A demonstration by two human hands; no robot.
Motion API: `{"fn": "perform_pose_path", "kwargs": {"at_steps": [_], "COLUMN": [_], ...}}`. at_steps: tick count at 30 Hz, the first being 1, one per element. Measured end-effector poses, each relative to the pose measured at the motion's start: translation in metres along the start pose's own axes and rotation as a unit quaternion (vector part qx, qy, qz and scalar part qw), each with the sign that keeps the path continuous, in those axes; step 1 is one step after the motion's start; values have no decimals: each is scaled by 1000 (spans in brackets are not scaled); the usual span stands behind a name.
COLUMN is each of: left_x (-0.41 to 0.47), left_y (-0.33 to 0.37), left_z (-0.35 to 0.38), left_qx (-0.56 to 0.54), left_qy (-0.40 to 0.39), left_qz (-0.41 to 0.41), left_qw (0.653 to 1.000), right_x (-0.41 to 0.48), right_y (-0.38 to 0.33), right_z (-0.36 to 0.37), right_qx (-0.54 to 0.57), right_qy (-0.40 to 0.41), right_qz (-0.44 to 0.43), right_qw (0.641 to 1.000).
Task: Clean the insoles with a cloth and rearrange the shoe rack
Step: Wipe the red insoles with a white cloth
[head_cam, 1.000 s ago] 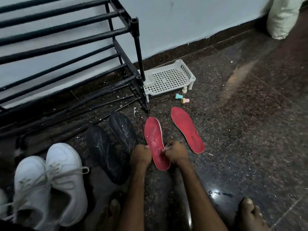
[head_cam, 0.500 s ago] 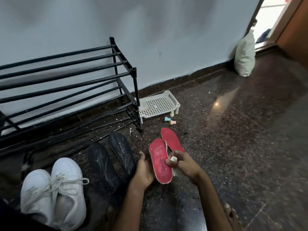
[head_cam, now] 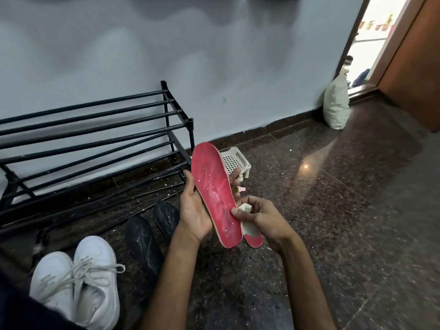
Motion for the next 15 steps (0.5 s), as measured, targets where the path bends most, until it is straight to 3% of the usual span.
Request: {"fn": "perform_pose_path", "kwargs": {"at_steps": [3,6,8,11,13,15], "left_x": [2,1,2,3,3,3], "left_y": [9,13,11,7,6,8], "left_z": [6,11,10,13,17,19], "left_qx": [20,20,17,21,21,31], "left_qy": [15,11,19,20,23,25], "left_qz": [20,54,62,71,78,93], "left_qw": [999,998,998,997,997,995], "right_x": [-6,-18,-28,-30,-23,-18], "right_y": [-14,-30,-47,-66,-57,-30], "right_z": [-9,-39,-48,-19,1,0], "right_qx": [-22,-71,-48,100,165,96], "right_qy": [31,149,205,144,116,156], "right_qz": [-22,-74,-111,-144,-119,-88], "right_qw": [999,983,971,974,972,979]}}
Point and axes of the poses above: each hand's wrist, its own x-axis towards the middle knuckle, its own z-axis out of the palm, y = z × x, the point moved 8 cm from there along x, towards the middle knuckle, and after that the axes turned 14 degrees about x, right-handed, at the moved point
